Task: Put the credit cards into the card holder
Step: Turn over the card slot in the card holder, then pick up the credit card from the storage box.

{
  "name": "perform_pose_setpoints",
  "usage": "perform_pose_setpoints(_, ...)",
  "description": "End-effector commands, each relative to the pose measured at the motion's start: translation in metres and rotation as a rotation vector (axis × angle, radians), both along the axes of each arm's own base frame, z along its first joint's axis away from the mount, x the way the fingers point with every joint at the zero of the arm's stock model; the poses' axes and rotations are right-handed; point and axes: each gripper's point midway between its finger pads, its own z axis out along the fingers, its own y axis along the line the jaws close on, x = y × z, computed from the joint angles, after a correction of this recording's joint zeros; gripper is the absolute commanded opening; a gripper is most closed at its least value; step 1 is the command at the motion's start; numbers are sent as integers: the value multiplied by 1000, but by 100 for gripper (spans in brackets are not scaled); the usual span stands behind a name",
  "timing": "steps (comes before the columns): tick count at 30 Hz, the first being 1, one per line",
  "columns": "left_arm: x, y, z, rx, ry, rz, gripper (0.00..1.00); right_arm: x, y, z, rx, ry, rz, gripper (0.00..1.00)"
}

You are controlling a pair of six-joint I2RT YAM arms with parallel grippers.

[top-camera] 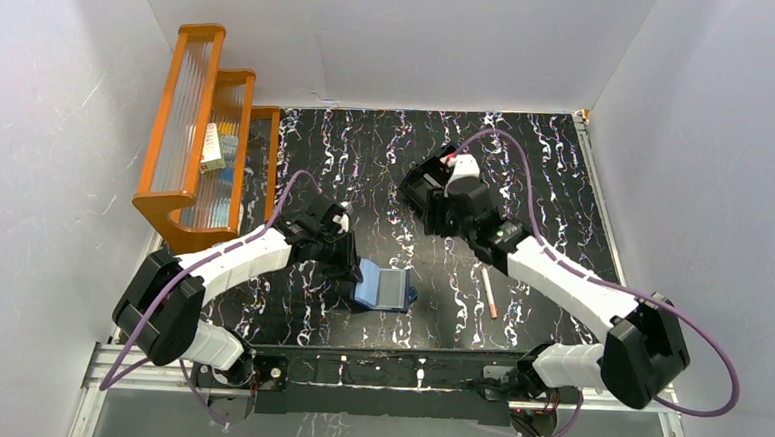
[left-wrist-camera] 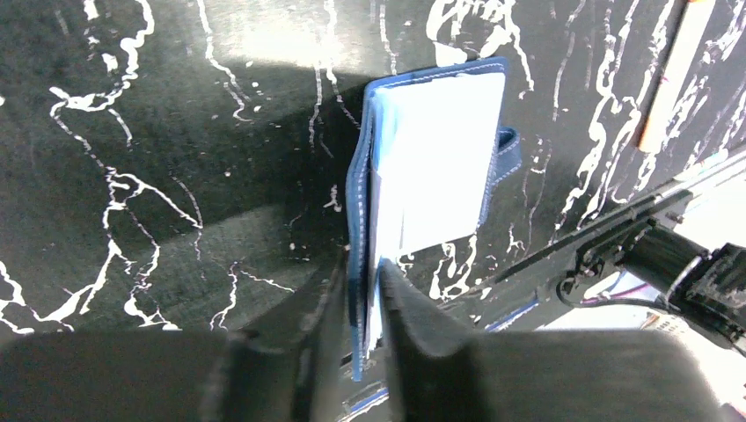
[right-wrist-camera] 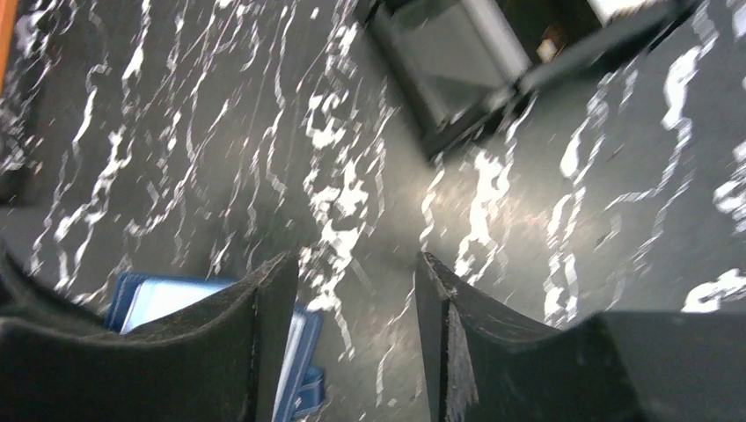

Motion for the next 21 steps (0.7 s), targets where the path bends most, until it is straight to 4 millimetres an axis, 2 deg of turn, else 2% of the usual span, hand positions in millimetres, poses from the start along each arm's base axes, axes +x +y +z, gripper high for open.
perform_pose_setpoints(1,-1,12,-4,31,-27,5,24,52,-19,30,-168,-123,11,61)
perform_pose_setpoints(6,-1,25,-15,91,-43,10,30,103,-43,29,-278,-150,-52,60)
perform_pose_setpoints(11,1,24,-7,61,-90,-12,31,144,-49,18,-395,-144,-21,58)
perform_pose_setpoints(12,1,23,-7,54,-98,-19,28,151,-50,16,-417,-142,-17,57)
perform_pose_setpoints(14,-1,19,-6,27,-109,-41,15,164,-52,10,-464,-138,-8,55)
perform_pose_setpoints(15,-1,17,-5,12,-115,-49,12,170,-51,3,-491,-126,2,55)
perform_pose_setpoints(21,-4,13,0,-31,-125,-56,12,197,-57,-14,-637,-125,5,60)
